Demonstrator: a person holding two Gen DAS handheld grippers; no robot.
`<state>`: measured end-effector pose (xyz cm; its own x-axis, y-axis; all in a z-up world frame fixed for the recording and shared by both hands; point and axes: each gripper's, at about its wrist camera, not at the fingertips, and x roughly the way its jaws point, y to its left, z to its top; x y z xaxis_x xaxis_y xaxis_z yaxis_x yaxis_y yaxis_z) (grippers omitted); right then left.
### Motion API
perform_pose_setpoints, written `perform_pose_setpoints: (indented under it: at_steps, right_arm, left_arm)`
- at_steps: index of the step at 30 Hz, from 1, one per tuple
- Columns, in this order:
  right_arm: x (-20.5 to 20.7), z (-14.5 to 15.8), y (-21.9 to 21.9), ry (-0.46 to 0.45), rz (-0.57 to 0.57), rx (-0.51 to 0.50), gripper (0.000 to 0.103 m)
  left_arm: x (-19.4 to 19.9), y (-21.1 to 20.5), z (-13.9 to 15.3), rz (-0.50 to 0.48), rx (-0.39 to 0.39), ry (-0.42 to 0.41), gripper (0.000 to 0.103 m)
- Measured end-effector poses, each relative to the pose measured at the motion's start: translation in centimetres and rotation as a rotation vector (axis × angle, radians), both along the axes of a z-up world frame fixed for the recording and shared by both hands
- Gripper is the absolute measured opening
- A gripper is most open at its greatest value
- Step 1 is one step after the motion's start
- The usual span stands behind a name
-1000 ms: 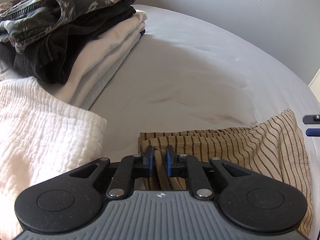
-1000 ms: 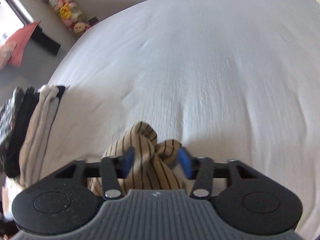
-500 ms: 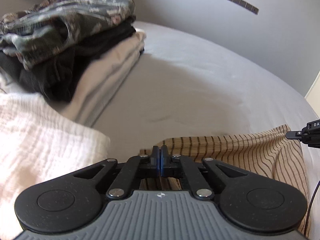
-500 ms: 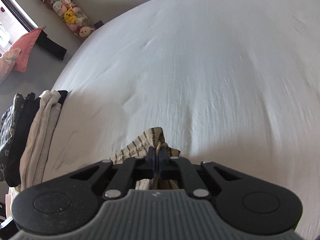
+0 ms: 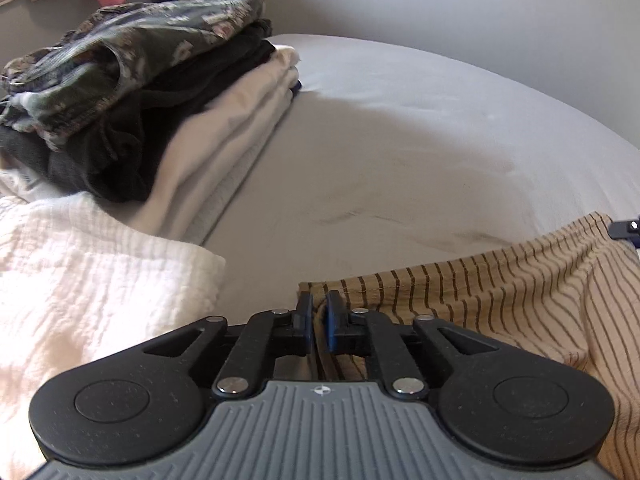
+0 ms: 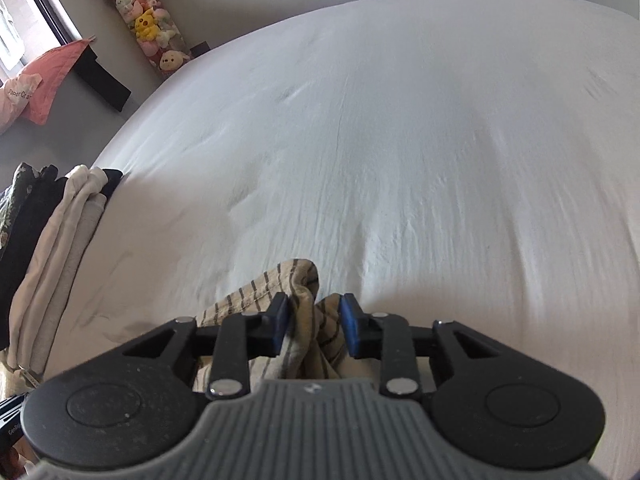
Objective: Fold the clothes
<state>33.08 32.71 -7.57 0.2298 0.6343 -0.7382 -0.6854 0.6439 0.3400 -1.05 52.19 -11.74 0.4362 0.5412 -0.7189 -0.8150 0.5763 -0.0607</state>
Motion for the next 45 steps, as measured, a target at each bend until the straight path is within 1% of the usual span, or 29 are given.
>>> perform_pose_setpoints:
  at_steps: [2, 5, 7, 9, 14, 17, 19, 20, 21, 22, 25, 26, 27, 30, 32, 36, 39, 42, 44, 45]
  right_arm:
    - [-0.7, 0.8, -1.5, -0.009, 0.004, 0.01, 0.033]
    - [-2.6, 1.1, -4.6, -0.012, -0.001, 0.021, 0.033]
    - [-4.2, 0.9, -6.5, -0.008, -0.003, 0.024, 0.033]
    - [-5.8, 0.5, -7.8, -0.002, 0.0, 0.027, 0.033]
    - [-9.6, -1.0, -8.8, 0.018, 0.021, 0.033, 0.033]
    - [-11.6, -1.8, -8.6, 0.002, 0.037, 0.011, 0.034]
    - [-12.4, -2.5, -8.0, -0.02, 0.031, -0.033, 0.034]
    - [-12.3, -2.7, -8.1, -0.016, 0.023, -0.04, 0.032]
    - [-12.1, -2.9, -8.2, -0.01, 0.014, -0.045, 0.017]
    - [-11.9, -3.1, -8.3, -0.005, 0.005, -0.05, 0.0]
    - [-11.4, -3.7, -8.7, 0.013, -0.021, -0.063, 0.0]
    - [-11.2, -3.7, -8.9, 0.007, -0.032, -0.072, 0.0]
    - [-11.0, -3.7, -9.1, -0.002, -0.042, -0.081, 0.0]
    - [-10.6, -3.3, -10.0, -0.007, -0.053, -0.084, 0.0]
    - [-11.0, -2.6, -10.8, -0.011, -0.036, -0.071, 0.005]
    - [-13.1, -0.8, -12.8, -0.04, 0.052, -0.05, 0.006]
    - [-14.9, 0.5, -14.3, -0.044, 0.129, -0.044, 0.01]
    - [-16.8, 1.9, -15.8, -0.054, 0.219, -0.038, 0.012]
    - [-18.8, 3.0, -16.7, -0.094, 0.311, -0.047, 0.016]
    - [-19.9, 3.5, -17.1, -0.115, 0.357, -0.052, 0.02]
  left_arm:
    - [-0.7, -0.7, 0.8, 0.009, -0.021, -0.019, 0.024]
    - [-1.3, -1.7, 1.6, 0.011, -0.074, -0.028, 0.024]
    - [-1.6, -2.5, 2.0, 0.0, -0.119, -0.049, 0.024]
    - [-1.5, -3.6, 2.2, -0.018, -0.138, -0.051, 0.024]
    - [-1.5, -7.0, 1.8, -0.068, -0.12, 0.049, 0.024]
    - [-2.4, -7.6, 1.3, -0.084, -0.164, 0.066, 0.024]
    - [-2.4, -7.8, 0.6, -0.094, -0.193, 0.098, 0.024]
    - [-2.2, -7.8, 0.2, -0.099, -0.206, 0.116, 0.024]
    - [-2.1, -7.7, -0.1, -0.101, -0.214, 0.141, 0.024]
    - [-1.9, -7.6, -0.4, -0.103, -0.212, 0.16, 0.024]
    - [-1.5, -7.5, -0.5, -0.112, -0.192, 0.201, 0.023]
    - [-1.4, -7.6, -0.6, -0.114, -0.183, 0.214, 0.02]
    - [-1.4, -7.7, -0.6, -0.115, -0.173, 0.226, 0.02]
    - [-1.6, -8.3, -0.4, -0.12, -0.141, 0.225, 0.02]
    - [-2.0, -9.0, 0.2, -0.113, -0.117, 0.208, 0.02]
    - [-2.9, -10.8, 1.9, -0.109, -0.075, 0.156, 0.02]
    - [-3.5, -12.7, 3.6, -0.131, -0.019, 0.115, 0.02]
    - [-3.7, -14.8, 5.3, -0.187, 0.009, 0.076, 0.02]
    - [-3.5, -16.4, 6.1, -0.264, 0.008, 0.077, 0.02]
    - [-3.4, -17.3, 6.3, -0.31, 0.002, 0.087, 0.021]
